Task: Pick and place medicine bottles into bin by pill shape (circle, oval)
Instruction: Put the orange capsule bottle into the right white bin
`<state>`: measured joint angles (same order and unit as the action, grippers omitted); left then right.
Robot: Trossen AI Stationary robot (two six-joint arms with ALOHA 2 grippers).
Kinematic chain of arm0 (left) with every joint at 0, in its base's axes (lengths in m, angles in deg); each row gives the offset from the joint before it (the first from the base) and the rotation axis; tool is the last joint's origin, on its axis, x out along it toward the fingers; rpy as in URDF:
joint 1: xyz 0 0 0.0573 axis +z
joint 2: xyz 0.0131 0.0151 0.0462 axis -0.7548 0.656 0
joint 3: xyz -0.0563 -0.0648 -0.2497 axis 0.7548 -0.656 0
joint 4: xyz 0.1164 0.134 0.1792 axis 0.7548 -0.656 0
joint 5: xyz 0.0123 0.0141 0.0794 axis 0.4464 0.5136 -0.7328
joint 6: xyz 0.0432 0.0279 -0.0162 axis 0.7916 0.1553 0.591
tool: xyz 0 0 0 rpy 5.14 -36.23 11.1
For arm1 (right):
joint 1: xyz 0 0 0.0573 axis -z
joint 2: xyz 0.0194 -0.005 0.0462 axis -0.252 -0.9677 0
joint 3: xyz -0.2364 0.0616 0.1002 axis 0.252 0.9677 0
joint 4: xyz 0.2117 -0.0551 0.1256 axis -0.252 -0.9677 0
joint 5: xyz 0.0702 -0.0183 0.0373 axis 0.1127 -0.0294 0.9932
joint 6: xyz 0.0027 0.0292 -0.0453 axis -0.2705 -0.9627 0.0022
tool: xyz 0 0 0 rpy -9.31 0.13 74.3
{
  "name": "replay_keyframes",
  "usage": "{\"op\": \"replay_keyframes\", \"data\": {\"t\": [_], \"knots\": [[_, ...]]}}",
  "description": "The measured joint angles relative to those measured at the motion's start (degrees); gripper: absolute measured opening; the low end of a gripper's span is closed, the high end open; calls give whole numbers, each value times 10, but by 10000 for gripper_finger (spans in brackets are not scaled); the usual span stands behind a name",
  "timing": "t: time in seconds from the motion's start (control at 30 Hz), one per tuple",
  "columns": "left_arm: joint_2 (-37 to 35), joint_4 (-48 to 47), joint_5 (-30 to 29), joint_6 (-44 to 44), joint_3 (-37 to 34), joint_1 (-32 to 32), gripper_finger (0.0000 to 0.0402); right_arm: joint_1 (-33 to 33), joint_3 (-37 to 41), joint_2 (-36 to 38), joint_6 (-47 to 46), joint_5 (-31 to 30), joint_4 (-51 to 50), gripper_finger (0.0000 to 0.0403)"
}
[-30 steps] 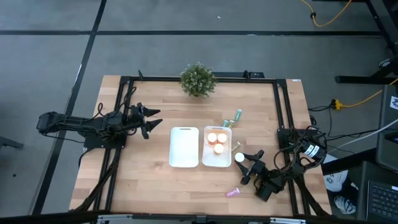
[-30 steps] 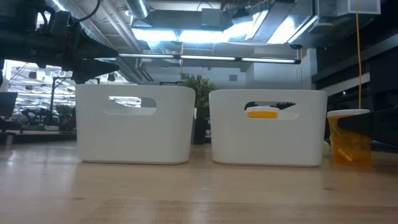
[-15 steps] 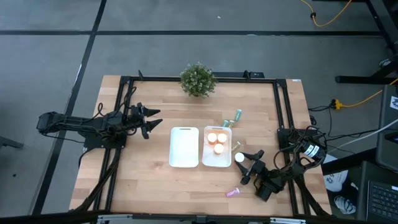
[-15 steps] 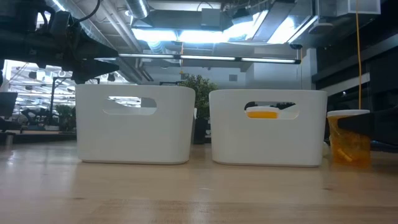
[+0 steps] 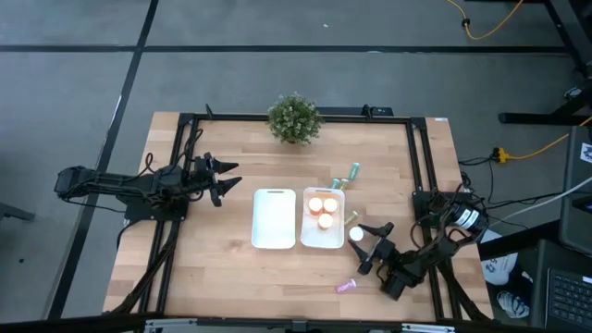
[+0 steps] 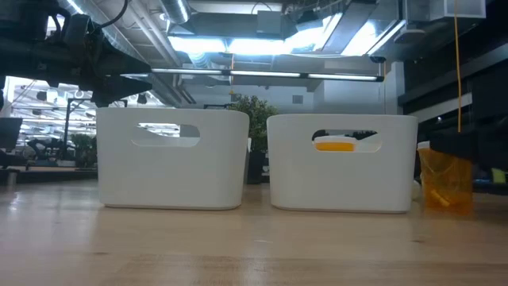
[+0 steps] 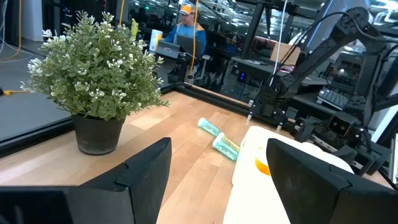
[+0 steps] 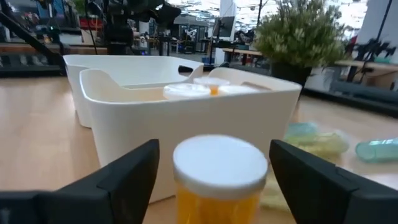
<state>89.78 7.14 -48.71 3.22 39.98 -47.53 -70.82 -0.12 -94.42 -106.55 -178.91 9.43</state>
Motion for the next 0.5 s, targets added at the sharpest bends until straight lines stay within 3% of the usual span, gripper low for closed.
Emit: {"op": "replay_keyframes", "data": {"t": [0.5], "knots": [[0, 0, 0, 0, 0, 0, 255, -1, -1, 11, 11, 4, 0, 356]]}}
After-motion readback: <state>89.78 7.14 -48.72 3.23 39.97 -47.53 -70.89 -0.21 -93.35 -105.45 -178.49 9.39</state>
